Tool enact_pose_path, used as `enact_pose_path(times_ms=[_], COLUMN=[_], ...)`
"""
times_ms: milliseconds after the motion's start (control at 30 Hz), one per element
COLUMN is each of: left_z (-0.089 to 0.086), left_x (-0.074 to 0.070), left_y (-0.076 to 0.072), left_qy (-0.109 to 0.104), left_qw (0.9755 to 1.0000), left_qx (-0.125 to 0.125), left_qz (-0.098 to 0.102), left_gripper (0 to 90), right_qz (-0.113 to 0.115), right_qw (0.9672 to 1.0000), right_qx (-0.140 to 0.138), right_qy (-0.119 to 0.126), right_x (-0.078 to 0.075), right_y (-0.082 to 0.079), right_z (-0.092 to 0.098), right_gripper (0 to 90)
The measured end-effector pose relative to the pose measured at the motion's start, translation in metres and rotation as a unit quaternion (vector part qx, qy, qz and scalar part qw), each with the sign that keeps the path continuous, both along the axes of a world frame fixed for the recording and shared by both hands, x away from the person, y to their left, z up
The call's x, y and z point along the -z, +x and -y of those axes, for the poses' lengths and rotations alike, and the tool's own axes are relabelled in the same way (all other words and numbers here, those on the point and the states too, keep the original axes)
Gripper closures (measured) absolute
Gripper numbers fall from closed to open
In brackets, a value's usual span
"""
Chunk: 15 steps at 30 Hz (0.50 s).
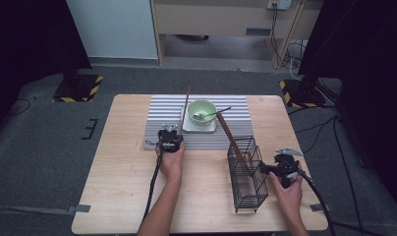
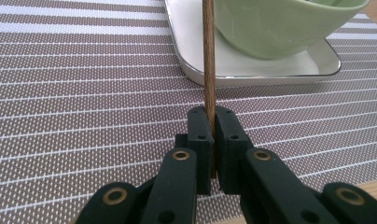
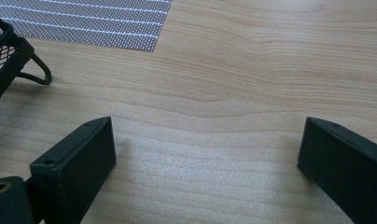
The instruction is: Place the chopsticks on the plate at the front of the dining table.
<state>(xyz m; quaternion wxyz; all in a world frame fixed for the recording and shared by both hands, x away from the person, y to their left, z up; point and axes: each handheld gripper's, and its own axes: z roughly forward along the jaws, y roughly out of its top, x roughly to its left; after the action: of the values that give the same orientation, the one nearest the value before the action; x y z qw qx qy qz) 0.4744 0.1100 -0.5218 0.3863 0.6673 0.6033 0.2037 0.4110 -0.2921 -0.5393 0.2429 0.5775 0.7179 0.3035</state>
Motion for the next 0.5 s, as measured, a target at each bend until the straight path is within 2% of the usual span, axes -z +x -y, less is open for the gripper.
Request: enact_pose_path(times_ms=[500], left_z=[-0.0009], left_x=[0.0005], left_y=[0.0004], left_qy=[0.002], left_qw=[1.0000], left_qx=[0.000], left_qz=[-0.001], left_gripper=[85.5], right_qz=[0.000], right_qw=[1.0000], right_qx=[0.000], right_qy=[0.000], right_x=[0.0000], right_y=[0.0000], right_z=[0.0000], right_gripper=[4.0])
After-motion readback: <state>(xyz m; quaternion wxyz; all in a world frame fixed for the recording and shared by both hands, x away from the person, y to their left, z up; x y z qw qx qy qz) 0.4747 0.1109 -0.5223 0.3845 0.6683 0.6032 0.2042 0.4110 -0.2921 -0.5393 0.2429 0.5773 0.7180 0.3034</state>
